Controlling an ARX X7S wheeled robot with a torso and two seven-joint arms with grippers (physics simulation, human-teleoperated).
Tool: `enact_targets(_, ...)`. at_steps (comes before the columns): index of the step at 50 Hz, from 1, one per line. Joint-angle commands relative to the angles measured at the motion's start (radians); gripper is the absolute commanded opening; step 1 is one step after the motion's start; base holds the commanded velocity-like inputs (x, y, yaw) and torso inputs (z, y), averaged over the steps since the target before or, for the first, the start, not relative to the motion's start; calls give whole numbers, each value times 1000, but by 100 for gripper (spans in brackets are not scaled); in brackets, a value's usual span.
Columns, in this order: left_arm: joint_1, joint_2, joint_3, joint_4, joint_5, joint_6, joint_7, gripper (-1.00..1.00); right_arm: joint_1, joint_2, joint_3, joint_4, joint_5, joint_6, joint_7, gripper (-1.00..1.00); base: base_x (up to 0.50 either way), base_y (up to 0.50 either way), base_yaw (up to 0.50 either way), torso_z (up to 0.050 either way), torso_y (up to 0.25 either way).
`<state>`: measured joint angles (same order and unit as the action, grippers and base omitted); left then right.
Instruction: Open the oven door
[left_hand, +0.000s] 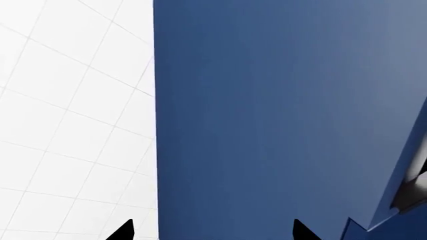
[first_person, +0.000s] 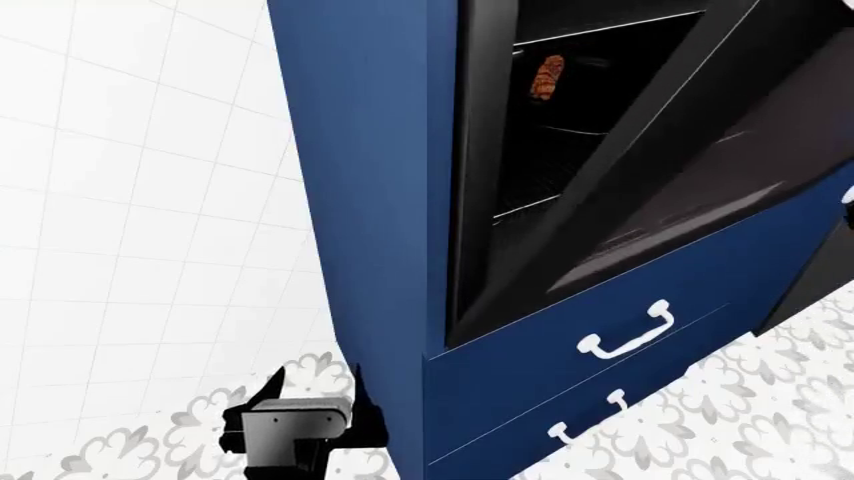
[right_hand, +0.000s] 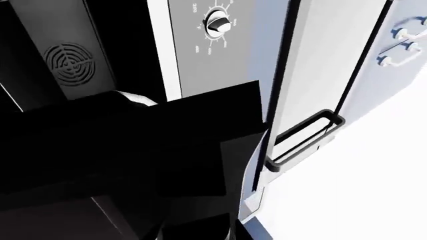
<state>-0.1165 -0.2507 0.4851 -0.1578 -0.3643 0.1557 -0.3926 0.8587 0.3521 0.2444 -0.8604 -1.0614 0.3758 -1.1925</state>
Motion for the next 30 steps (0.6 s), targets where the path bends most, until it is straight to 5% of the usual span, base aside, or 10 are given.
enact_targets(1, 0, -3, 7, -9, 3, 7, 3, 100, -9, -351, 383, -187, 241, -470, -159, -100, 3, 5, 5, 0, 0)
enact_targets(15, 0, -8, 13, -14, 3, 11, 6, 100, -97, -352, 669, -187, 503, -572, -120, -100, -1, 6, 5, 0, 3)
enact_targets(30, -4, -9, 20, -25, 3, 15, 9, 100, -393, -352, 947, -187, 787, -650, 73, -100, 1, 5, 4, 0, 3)
